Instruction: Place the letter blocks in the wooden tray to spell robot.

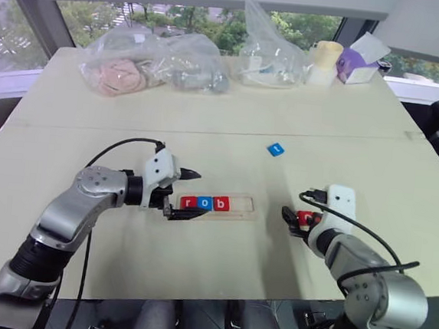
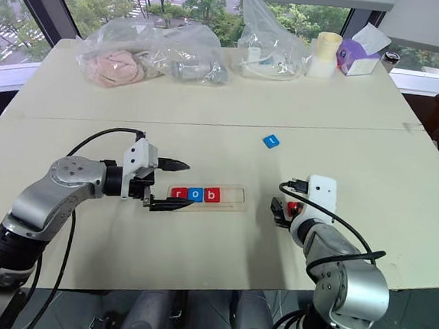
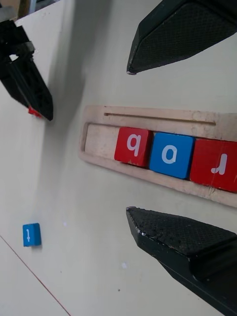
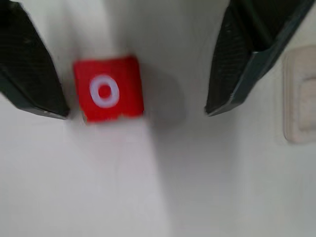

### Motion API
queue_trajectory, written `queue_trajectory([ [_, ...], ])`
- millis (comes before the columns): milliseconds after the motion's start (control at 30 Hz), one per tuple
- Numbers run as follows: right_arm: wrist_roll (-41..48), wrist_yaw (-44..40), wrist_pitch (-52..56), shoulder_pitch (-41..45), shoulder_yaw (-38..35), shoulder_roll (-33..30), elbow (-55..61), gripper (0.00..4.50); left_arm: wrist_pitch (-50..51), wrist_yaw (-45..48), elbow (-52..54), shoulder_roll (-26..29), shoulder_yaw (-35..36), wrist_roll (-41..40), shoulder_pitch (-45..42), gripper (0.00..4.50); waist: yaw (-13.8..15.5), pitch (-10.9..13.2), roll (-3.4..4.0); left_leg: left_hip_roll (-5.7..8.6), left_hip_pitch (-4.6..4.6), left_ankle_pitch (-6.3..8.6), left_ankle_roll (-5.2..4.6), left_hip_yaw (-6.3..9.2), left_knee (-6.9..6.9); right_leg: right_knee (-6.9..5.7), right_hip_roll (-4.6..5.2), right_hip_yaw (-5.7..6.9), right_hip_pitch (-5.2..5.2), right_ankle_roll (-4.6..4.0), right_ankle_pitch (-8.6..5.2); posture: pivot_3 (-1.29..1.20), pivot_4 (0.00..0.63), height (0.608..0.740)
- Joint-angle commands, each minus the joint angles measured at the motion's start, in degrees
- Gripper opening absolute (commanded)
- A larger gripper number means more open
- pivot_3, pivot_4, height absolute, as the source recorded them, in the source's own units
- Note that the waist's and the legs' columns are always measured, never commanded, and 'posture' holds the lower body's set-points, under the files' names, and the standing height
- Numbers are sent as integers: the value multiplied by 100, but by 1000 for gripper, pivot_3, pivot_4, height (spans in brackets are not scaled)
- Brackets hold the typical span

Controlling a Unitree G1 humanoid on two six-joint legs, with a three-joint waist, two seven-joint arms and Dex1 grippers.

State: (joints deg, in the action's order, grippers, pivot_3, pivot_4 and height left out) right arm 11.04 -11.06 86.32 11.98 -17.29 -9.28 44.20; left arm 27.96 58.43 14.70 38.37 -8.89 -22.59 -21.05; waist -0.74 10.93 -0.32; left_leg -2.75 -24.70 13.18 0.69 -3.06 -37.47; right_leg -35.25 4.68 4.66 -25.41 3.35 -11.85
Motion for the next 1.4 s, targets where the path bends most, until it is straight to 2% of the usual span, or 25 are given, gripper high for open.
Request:
queue_trajectory([
  [33, 758, -1944, -1696, -15, -305, -1492, -488, 4423, -79, 453, 272, 296, 85, -171, 76, 4500, 14, 1, -2, 2, -2, 0, 0, 0, 0, 4, 1, 0, 1, 1, 0, 0, 150, 740],
  [167, 971, -4097, -3995, -733, -130, -3033, -1487, 4423, -1, 1012, 590, 643, -28, -375, 185, 4500, 23, -1, -13, 6, 2, 0, 0, -1, 25, 18, -4, 3, 9, 18, -16, 0, 150, 740],
  [300, 518, -5439, -6247, -907, 380, -3977, -3084, 4423, 106, 1265, 815, 838, -27, -505, 151, 4500, 8, 1, -14, 6, 7, 0, -2, -7, 29, 15, -10, 3, 9, 21, -19, 0, 150, 740],
  [500, 43, -6158, -8148, -224, 1141, -4239, -4862, 4423, 246, 1029, 958, 781, 29, -508, 195, 4500, 2, 4, -19, 5, 29, 0, -1, -10, 12, 12, -10, 1, 25, 13, -11, 0, 150, 740],
  [700, -299, -6502, -9132, 442, 1696, -4163, -6177, 4423, 398, 808, 1239, 824, 121, -575, 449, 4500, 17, 4, -19, 5, 26, -1, -2, -14, 14, 10, -10, 0, 25, 16, -12, 0, 150, 740],
  [733, -327, -6566, -9273, 561, 1769, -4143, -6384, 4189, 423, 775, 1268, 836, 142, -574, 476, 4500, 18, 4, -19, 5, 26, -1, -2, -15, 14, 10, -10, -1, 26, 16, -12, 0, 150, 740],
  [800, -340, -6661, -9435, 726, 1858, -4130, -6648, 3564, 461, 726, 1314, 871, 203, -579, 527, 4500, 17, 4, -19, 5, 27, -1, -2, -16, 10, 10, -10, -1, 29, 17, -11, 0, 150, 740],
  [967, -250, -6843, -9465, 831, 1932, -4181, -6712, 1148, 485, 670, 1361, 956, 305, -623, 615, 4500, 24, 3, -18, 5, 34, -1, -1, -11, -14, -3, -9, 0, 41, 15, -10, 0, 150, 740],
  [1100, -179, -6843, -9067, 846, 1935, -4208, -6350, 1118, 500, 644, 1354, 960, 313, -633, 604, 4500, 24, 3, -18, 3, 32, 0, 0, -9, -28, -6, -7, 0, 46, 15, -10, 0, 150, 740],
  [1200, 303, -6691, -7882, 1293, 1959, -3904, -5433, 1118, 483, 655, 1250, 966, 311, -609, 531, 4500, -6, 4, -17, 3, 31, 0, 0, -9, -28, -11, -8, 0, 43, 14, -9, 0, 150, 740],
  [1300, 304, -6686, -6982, 1748, 2338, -3692, -4880, 1118, 475, 667, 1141, 959, 286, -590, 425, 4500, -24, 4, -16, -2, 33, 0, 0, -11, -30, -33, -13, -6, 26, 7, -3, 0, 150, 740],
  [1400, 222, -6658, -6556, 2042, 2670, -3484, -4685, 1118, 463, 668, 1080, 957, 264, -568, 386, 4500, 71, 4, -16, -2, 31, -1, -1, 0, -32, -55, -17, -1, 20, 4, -10, 0, 150, 740],
])
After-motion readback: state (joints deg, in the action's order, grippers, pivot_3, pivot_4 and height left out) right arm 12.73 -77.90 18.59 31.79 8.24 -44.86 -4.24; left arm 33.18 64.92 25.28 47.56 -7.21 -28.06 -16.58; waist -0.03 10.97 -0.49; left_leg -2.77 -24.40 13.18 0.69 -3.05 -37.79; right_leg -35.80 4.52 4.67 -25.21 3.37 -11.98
